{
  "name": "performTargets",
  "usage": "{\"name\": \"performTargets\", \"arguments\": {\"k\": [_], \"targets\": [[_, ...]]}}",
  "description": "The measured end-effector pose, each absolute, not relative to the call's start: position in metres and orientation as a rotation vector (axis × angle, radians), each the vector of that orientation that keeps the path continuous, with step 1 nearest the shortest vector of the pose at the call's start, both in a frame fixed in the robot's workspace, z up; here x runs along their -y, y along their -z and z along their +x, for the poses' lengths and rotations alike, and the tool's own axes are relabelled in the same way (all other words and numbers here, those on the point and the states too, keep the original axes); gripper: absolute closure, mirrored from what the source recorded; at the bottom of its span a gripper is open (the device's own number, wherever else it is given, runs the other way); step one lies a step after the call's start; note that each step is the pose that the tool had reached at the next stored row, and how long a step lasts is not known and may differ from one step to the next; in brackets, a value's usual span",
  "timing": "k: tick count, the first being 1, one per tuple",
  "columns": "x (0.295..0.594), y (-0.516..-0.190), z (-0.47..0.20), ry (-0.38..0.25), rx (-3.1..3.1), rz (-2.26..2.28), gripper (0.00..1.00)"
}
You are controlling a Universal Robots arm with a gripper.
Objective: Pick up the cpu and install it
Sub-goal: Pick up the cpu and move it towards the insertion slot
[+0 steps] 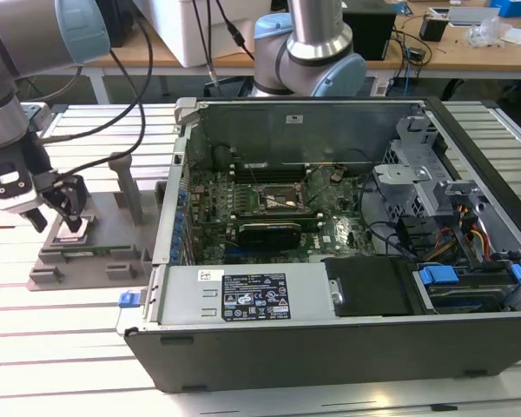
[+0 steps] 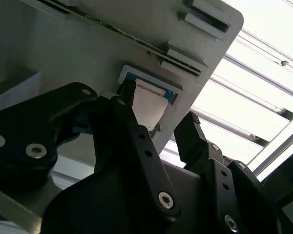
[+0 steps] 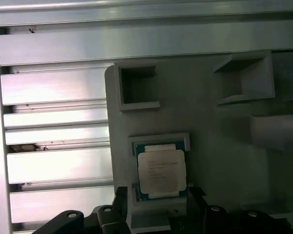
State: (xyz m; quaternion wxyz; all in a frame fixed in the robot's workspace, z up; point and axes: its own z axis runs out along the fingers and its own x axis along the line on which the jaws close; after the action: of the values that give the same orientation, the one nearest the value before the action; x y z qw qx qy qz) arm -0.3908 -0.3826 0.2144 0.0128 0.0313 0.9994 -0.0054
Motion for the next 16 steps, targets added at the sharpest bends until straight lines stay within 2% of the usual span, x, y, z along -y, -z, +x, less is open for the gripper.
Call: {"name": "performTargets", "arguments": {"k": [16], "targets": [[0.366,-0.195,-0.387,0.016,-3.115,-0.059,0.40]]}}
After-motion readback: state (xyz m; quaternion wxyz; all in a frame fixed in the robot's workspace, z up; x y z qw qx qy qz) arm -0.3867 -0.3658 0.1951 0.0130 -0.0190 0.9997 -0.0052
